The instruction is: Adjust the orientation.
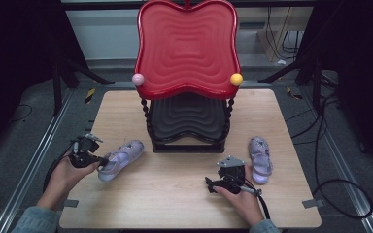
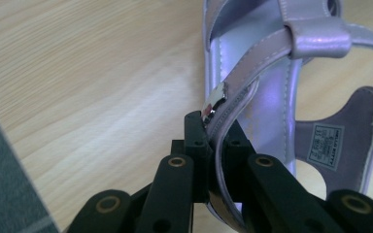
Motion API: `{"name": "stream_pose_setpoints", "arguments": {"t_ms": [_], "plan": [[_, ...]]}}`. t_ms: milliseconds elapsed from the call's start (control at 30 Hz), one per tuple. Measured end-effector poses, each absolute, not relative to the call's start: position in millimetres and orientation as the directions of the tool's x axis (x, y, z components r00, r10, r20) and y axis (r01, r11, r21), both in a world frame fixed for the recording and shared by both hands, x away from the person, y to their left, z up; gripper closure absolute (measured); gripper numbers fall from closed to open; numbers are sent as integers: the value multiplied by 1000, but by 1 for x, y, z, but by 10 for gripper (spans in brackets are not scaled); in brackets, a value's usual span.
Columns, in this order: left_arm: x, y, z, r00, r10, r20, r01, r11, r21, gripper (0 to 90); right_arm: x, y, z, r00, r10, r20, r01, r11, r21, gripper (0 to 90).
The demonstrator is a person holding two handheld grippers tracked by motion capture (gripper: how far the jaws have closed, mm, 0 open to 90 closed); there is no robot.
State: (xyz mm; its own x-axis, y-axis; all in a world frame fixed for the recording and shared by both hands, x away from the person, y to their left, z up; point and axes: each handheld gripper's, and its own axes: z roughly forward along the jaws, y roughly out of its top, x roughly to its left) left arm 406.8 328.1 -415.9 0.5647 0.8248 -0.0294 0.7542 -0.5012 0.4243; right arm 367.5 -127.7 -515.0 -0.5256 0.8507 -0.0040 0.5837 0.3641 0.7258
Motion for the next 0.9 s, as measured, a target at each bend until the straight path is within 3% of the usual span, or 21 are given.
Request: {"name": "stream_pose_setpoints", "arguments": {"t_ms": [200, 367, 733, 900], "plan": [[386, 290, -416, 673, 739, -30, 676, -597, 432, 847, 368, -128, -515, -526, 851, -5, 584, 364, 726, 14], [389, 251, -433, 740, 673, -10, 625, -681, 381, 847, 367, -128, -515, -528, 849, -7, 582, 368, 726, 14], [384, 232, -445, 766, 642, 36, 592, -727, 348, 837, 367, -129, -515, -530, 848, -6, 582, 368, 725, 14], [380, 235, -444, 759, 650, 46, 589, -715, 377, 742, 367, -129, -515, -530, 848, -6, 582, 368, 725, 14]]}}
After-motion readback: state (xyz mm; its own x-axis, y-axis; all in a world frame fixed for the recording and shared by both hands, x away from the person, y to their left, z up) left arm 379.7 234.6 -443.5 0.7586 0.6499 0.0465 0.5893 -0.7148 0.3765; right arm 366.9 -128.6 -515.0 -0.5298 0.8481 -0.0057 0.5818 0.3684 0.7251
